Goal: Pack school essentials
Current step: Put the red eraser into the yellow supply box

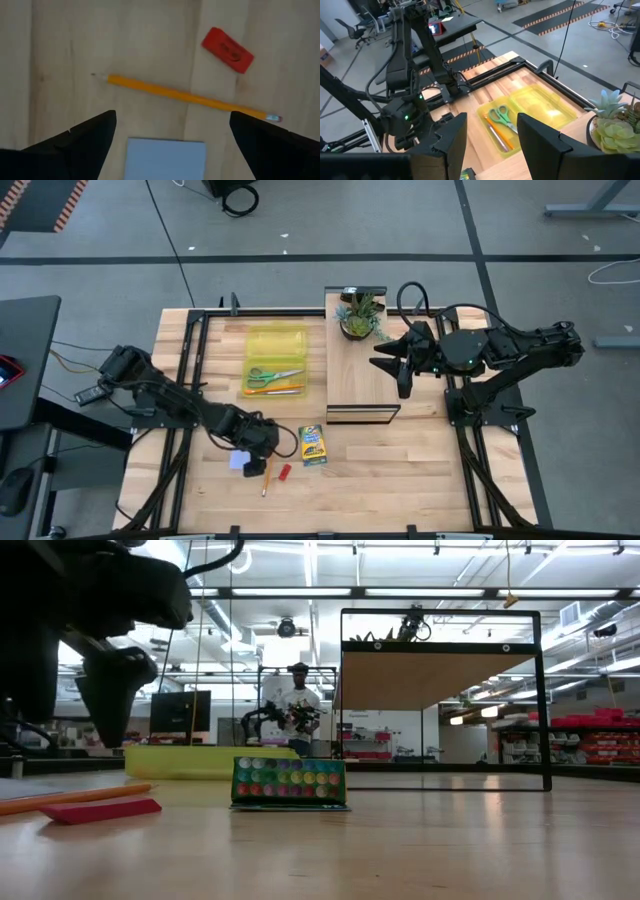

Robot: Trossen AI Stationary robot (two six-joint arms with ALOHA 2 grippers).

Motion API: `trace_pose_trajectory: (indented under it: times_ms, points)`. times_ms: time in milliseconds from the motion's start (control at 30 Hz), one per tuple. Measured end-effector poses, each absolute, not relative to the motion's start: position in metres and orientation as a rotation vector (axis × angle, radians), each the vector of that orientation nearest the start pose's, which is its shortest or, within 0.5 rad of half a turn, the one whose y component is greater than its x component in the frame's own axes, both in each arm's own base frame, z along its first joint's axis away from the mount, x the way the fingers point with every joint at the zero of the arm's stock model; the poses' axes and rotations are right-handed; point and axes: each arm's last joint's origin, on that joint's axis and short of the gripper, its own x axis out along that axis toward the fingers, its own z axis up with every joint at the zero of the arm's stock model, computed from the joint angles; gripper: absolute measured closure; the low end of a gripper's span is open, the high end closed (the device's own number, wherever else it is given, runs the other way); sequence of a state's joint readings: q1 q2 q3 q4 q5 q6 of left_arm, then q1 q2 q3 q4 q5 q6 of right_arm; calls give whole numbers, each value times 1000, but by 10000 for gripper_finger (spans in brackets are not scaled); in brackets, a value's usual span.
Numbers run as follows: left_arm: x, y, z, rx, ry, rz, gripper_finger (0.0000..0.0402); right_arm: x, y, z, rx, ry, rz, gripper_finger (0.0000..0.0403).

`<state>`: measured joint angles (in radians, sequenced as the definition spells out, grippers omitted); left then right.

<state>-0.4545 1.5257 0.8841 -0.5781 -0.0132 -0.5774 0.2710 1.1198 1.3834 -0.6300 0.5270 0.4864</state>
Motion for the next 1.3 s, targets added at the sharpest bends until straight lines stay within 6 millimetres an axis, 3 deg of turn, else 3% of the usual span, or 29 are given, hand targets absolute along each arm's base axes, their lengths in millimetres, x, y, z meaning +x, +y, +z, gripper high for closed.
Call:
trace_pose_trajectory:
  times_ms: [233, 467, 900, 1300]
  points:
    - [251, -122, 180, -319, 1193, 21, 1, 209, 43, 430, 367, 264, -333, 223]
    - [247, -145, 184, -350, 1101, 0, 2, 208, 41, 430, 381, 238, -398, 223]
    - [238, -179, 187, -464, 942, 128, 2, 208, 40, 430, 290, 235, -443, 223]
    - [274, -212, 189, -269, 1123, 233, 2, 207, 51, 430, 202, 297, -245, 223]
